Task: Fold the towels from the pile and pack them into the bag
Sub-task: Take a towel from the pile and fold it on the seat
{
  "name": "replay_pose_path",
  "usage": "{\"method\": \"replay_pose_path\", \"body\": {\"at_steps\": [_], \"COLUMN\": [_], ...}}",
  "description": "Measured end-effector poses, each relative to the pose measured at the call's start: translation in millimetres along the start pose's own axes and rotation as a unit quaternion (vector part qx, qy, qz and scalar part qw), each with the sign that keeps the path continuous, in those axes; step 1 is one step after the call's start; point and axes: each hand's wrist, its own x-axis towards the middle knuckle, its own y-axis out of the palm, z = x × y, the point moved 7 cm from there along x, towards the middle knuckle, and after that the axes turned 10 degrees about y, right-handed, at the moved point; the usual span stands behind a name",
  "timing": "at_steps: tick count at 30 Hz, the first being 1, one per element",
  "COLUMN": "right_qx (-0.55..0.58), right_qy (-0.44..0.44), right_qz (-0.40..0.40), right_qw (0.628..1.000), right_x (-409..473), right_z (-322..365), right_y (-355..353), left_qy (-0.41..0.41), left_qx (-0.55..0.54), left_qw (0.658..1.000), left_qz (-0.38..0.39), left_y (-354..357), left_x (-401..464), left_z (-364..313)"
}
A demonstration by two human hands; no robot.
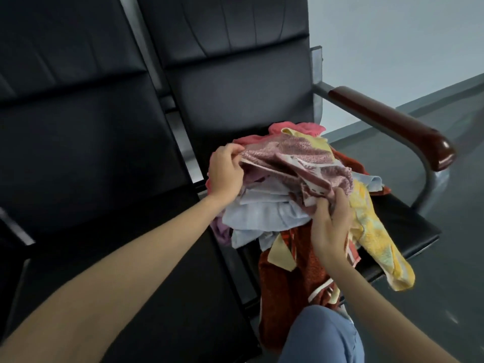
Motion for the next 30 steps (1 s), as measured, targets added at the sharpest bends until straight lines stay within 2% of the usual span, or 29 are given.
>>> {"method": "replay_pose_path", "body": {"at_steps": [5,11,15,19,24,26,27,28,30], "right_qx": [0.028,-0.025,-0.038,-0.061,-0.100,-0.088,-0.089,-0.100,-0.136], "right_qy": [-0.019,0.039,0.108,0.142,0.213,0.255,0.268,0.278,0.300], "right_qz": [0.057,0.217,0.273,0.252,0.103,0.046,0.033,0.033,0.073], "right_qw": [0.998,0.975,0.955,0.955,0.966,0.962,0.959,0.955,0.941], "right_x": [-62.7,-150.5,-197.2,-220.9,-221.4,-218.8,-216.4,-213.4,-211.4], "right_z": [30.3,17.0,-6.5,-23.9,-46.3,-54.0,-56.7,-60.8,-70.1], "right_y": [22.4,76.4,103.5,109.4,91.9,85.3,83.2,82.4,85.4], "left_qy": [-0.072,-0.136,-0.228,-0.312,-0.376,-0.363,-0.327,-0.272,-0.144], "left_qx": [-0.023,0.056,0.117,0.168,0.189,0.237,0.275,0.295,0.245], "left_qw": [0.995,0.989,0.966,0.935,0.907,0.900,0.901,0.909,0.942], "left_qz": [-0.066,-0.035,-0.031,-0.028,0.009,0.047,0.075,0.109,0.181], "left_y": [-107.9,-217.0,-279.8,-329.4,-352.9,-347.9,-341.5,-330.3,-297.6], "left_x": [-35.4,-117.4,-191.9,-266.0,-327.3,-337.2,-337.1,-334.5,-328.6], "left_z": [33.7,84.6,133.6,175.1,205.8,199.6,190.2,179.0,152.4]}}
